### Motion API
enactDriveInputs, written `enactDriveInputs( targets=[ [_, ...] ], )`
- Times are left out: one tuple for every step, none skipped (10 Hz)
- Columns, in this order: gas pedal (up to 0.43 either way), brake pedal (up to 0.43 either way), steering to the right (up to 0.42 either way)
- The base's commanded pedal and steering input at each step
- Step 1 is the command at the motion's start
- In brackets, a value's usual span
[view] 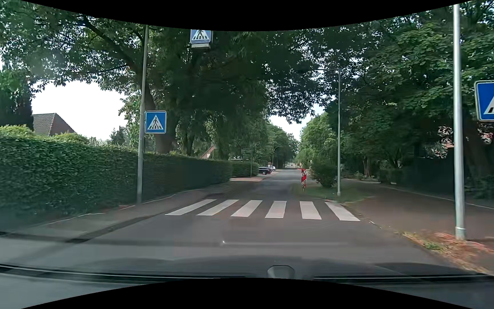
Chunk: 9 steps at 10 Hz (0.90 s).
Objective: Follow the waypoints while adhering to traffic rules and regulations
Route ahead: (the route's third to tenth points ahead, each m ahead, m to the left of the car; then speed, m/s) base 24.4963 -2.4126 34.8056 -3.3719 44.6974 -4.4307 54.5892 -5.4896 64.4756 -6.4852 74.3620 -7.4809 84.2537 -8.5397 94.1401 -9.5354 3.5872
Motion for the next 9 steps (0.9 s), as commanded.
enactDriveInputs(
  targets=[
    [0.150, 0.000, -0.076],
    [0.150, 0.000, -0.064],
    [0.150, 0.000, -0.050],
    [0.150, 0.000, -0.036],
    [0.150, 0.000, -0.027],
    [0.138, 0.000, -0.023],
    [0.138, 0.000, -0.021],
    [0.138, 0.000, -0.020],
    [0.138, 0.000, -0.019]
  ],
)
